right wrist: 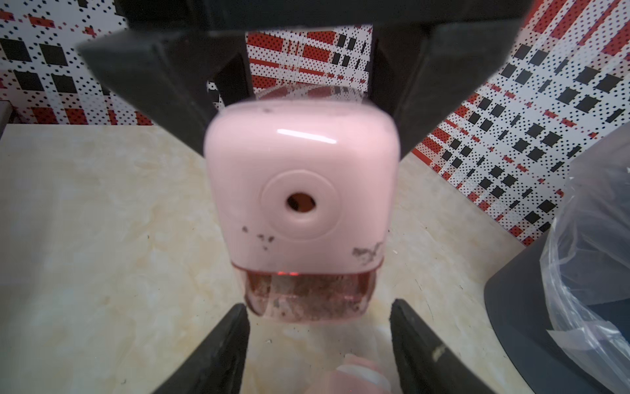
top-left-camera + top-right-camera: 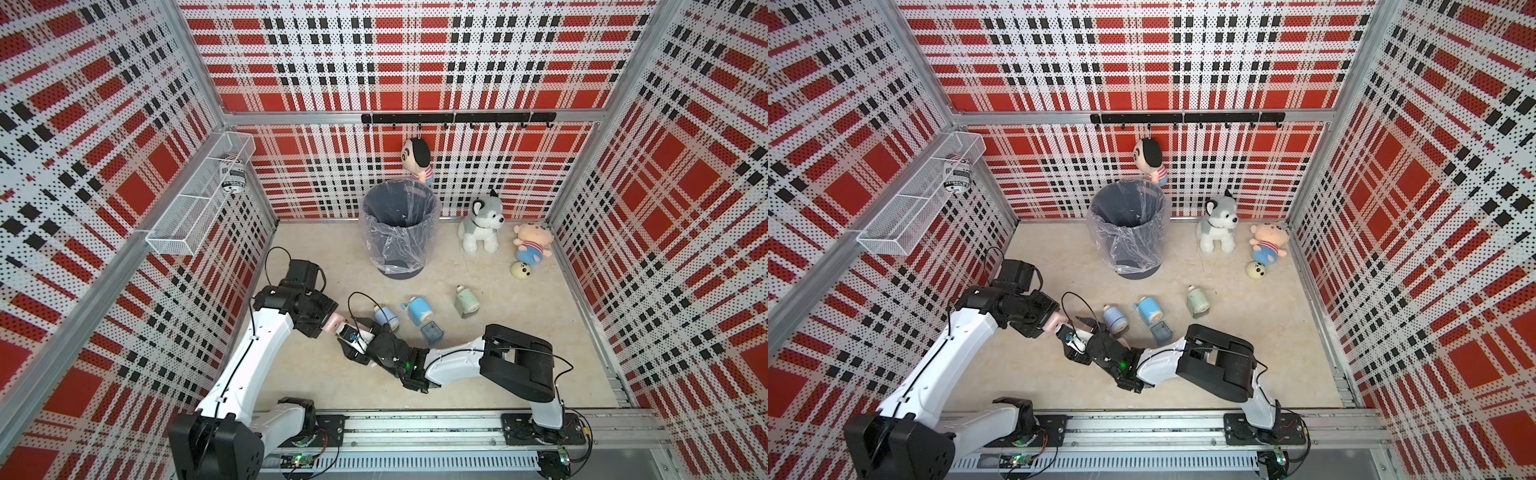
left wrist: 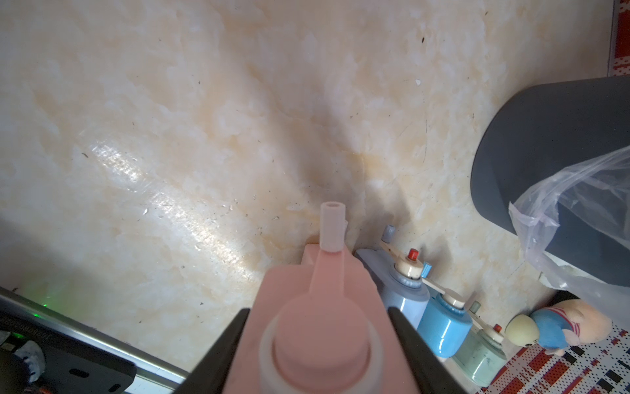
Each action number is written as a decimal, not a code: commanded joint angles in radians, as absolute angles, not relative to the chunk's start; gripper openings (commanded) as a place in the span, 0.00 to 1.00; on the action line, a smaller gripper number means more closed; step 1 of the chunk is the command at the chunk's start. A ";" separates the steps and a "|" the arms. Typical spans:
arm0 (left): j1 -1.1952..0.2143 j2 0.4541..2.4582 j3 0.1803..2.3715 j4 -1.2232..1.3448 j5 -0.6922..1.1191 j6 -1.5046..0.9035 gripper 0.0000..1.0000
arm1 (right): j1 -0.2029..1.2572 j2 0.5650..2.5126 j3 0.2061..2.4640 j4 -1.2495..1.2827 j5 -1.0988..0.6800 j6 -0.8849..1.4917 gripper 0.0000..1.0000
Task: Take out the pencil sharpener tray and clean the shavings
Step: Pick up the pencil sharpener from the center of the board, then open the container of the pencil sharpener.
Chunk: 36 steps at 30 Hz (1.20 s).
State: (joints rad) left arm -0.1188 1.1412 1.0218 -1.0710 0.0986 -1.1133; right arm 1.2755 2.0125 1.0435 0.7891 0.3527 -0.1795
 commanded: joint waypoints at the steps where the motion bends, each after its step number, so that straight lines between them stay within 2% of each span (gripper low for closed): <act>1: -0.111 1.144 1.044 -1.068 0.102 -1.101 0.39 | 1.293 2.041 1.076 0.838 0.379 -0.187 0.73; 5: -0.108 1.146 1.045 -1.067 0.100 -1.100 0.39 | 1.301 2.051 1.087 0.839 0.385 -0.195 0.76; 10: -0.106 1.146 1.043 -1.067 0.100 -1.099 0.39 | 1.304 2.059 1.095 0.843 0.392 -0.196 0.62; 20: -0.098 1.147 1.031 -1.060 0.107 -1.100 0.39 | 1.308 2.069 1.106 0.855 0.409 -0.205 0.55; 22: -0.094 1.146 1.028 -1.059 0.107 -1.101 0.39 | 1.309 2.070 1.106 0.858 0.415 -0.206 0.58; 24: -0.091 1.145 1.023 -1.055 0.110 -1.103 0.39 | 1.310 2.072 1.110 0.857 0.416 -0.210 0.68; 25: -0.091 1.145 1.022 -1.055 0.112 -1.103 0.38 | 1.310 2.074 1.115 0.855 0.418 -0.211 0.70; 28: -0.090 1.147 1.022 -1.054 0.111 -1.103 0.38 | 1.310 2.081 1.125 0.850 0.423 -0.213 0.72; 36: -0.090 1.149 1.025 -1.052 0.107 -1.101 0.38 | 1.310 2.088 1.126 0.850 0.423 -0.209 0.54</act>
